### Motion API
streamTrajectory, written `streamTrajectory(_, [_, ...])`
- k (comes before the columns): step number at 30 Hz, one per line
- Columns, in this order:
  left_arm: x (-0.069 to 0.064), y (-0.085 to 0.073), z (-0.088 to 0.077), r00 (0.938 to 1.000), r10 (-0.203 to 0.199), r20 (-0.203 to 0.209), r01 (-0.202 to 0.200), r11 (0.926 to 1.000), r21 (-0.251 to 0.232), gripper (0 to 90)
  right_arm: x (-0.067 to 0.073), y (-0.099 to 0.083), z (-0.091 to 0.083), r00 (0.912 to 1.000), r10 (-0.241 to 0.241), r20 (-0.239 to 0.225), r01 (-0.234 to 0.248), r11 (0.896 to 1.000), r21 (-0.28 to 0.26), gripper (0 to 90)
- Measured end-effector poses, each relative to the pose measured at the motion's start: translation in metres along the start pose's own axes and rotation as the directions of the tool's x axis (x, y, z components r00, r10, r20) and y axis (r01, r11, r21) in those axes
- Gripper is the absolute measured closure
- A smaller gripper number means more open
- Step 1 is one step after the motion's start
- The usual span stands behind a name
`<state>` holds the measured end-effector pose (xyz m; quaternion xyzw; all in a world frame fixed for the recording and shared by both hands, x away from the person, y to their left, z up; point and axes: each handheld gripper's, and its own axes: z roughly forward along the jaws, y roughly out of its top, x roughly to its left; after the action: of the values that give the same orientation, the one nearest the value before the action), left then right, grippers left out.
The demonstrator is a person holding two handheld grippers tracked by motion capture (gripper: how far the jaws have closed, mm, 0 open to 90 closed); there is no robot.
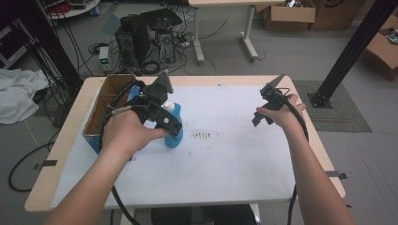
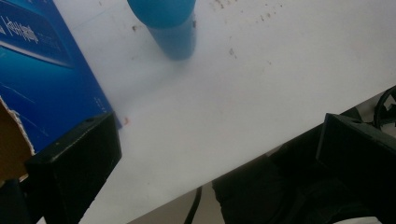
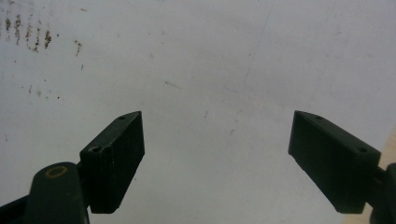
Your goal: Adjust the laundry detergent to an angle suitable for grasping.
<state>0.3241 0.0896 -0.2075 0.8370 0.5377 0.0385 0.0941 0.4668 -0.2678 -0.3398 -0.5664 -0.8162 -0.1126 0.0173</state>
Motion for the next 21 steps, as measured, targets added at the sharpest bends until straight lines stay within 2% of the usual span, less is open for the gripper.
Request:
streamTrajectory(5, [0.0016, 0.0004, 0.0027, 1.0, 0.0, 0.004, 0.0, 1.0, 0.004, 0.4, -0.0005, 0.0005, 0.0006, 1.0, -0.002, -0.004, 0.002, 1.0, 0.002, 18.3])
streamTrajectory(8, [0.0011, 0.0014, 0.0029, 1.0, 0.001, -0.001, -0.001, 0.9999, 0.01, 0.4, -0.0019, -0.0001, 0.0005, 0.9997, -0.006, -0.022, 0.006, 1.0, 0.0, 18.1])
streamTrajectory(13, [-0.0013, 0.0041, 0.0001, 0.9999, 0.011, 0.002, -0.011, 0.9999, 0.001, 0.4, -0.0045, -0.0015, -0.0027, 0.9999, 0.002, -0.016, -0.002, 1.0, -0.011, 16.2])
streamTrajectory(21, [-0.0035, 0.0062, -0.0019, 0.9997, 0.021, -0.009, -0.021, 0.9997, -0.009, 0.3, -0.0032, -0.0035, -0.0033, 0.9998, -0.011, -0.017, 0.011, 1.0, -0.008, 16.2])
